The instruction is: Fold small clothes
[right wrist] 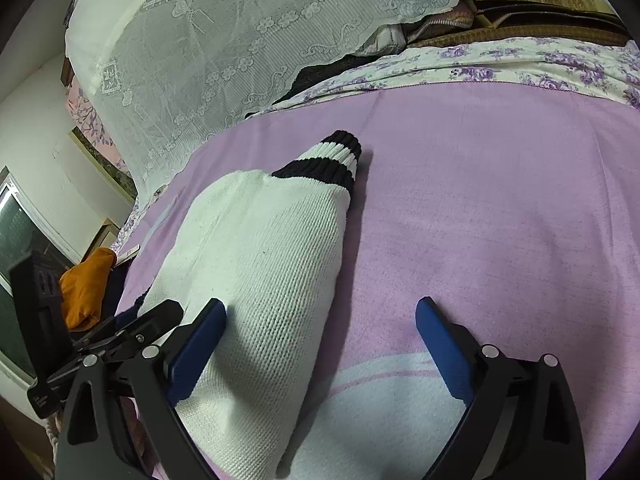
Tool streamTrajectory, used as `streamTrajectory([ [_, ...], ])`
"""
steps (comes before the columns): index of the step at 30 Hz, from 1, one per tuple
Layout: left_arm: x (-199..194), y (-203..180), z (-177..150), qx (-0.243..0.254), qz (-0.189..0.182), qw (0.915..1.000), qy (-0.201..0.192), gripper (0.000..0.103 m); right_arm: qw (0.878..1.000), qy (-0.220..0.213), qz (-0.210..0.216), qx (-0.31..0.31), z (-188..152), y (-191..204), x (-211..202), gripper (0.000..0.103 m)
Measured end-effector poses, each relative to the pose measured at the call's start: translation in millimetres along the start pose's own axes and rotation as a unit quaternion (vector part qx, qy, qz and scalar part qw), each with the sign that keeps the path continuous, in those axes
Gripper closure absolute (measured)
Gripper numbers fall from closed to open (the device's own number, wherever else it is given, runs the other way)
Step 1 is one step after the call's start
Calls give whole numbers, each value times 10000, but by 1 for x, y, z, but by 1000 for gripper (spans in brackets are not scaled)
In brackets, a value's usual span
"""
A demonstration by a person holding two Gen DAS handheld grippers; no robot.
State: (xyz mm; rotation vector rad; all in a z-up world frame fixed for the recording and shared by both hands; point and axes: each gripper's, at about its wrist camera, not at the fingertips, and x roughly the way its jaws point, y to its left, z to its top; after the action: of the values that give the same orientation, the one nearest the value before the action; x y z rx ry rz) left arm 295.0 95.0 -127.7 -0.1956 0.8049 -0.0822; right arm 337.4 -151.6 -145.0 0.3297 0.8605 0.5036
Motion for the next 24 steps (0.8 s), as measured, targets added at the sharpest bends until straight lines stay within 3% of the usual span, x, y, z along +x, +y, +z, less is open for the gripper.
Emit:
streamTrajectory([
  [5,18,23,2,-663,-748,9939,472,5,10000,26,23,29,0,0,1,6],
  [14,34,36,7,-1084,-1322,9830,672,5,9996,140,136,202,8,-6,8,4],
  [20,46,29,12,-938,-1373,9832,750,5,9989,320,241,232,25,-5,31,3],
  [23,48,23,12,-817,-1324,9853,712,6,9990,382,221,60,30,4,44,6],
  [24,47,20,12,-762,-1285,9864,682,11,9989,406,226,-20,31,8,47,11],
])
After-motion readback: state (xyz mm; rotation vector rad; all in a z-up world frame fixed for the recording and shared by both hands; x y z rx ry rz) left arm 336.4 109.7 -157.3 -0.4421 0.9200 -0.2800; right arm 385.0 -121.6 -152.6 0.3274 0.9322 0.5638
